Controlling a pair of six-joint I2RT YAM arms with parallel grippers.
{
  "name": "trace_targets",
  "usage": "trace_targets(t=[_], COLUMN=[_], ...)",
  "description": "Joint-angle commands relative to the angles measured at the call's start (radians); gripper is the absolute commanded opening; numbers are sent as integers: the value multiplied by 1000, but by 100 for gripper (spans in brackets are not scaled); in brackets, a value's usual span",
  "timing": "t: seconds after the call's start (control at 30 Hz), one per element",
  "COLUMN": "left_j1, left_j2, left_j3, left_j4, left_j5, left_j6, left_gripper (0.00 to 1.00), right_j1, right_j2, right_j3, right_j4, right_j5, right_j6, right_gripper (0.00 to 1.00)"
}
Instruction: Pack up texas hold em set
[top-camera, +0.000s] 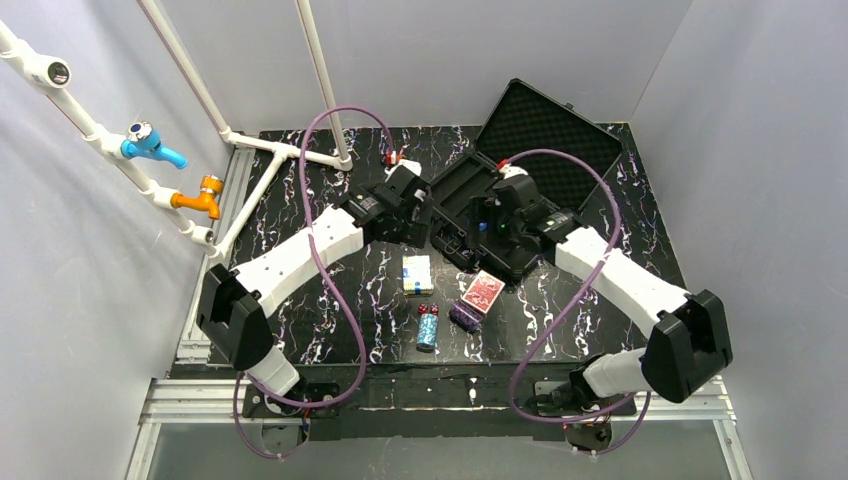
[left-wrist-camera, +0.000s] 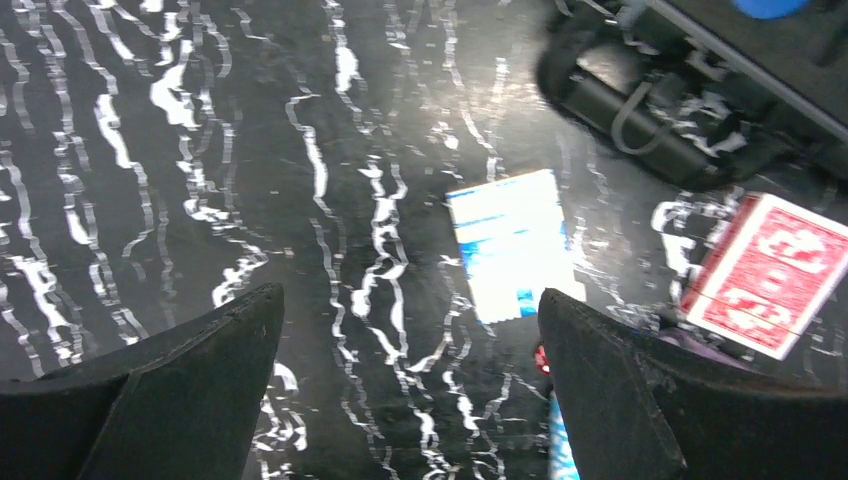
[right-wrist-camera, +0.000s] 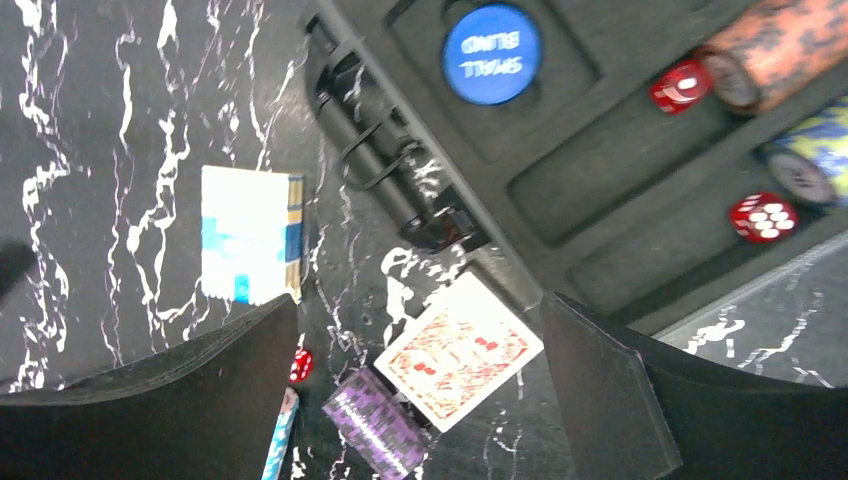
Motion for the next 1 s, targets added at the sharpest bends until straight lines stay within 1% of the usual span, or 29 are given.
trace_targets(t=[0.0,0.07,0.13,0.27,0.4,0.5,0.73,0.97], left_j1=[100,156,189,205,216,219,224,225], left_j2=[-65,-72,-76,-76,-96,-100,-124,-122], left_j3=[48,56,56,23,-58,-80,-86,-87], left_j4=[-48,-32,-8,40,107,122,123,122], left_j5=[-48,-11,-2,-42,-54,-92,-211,-282], left_j6=[98,107,121,133,139,154,187,208], left_gripper=[98,98,98,98,98,98,98,98], right_j1=[100,152,190,279,339,374,408,409], right_j2=[48,77,107,170,250,305,446,525], right_j3=[55,75,97,148,202,232,327,344], right_j4=[9,18,20,15,-7,-9,-49,-36], right_j5=[65,84,111,170,222,248,288,274], right_j6=[46,70,95,159,232,279,331,347], right_gripper=[98,98,98,98,98,98,98,98])
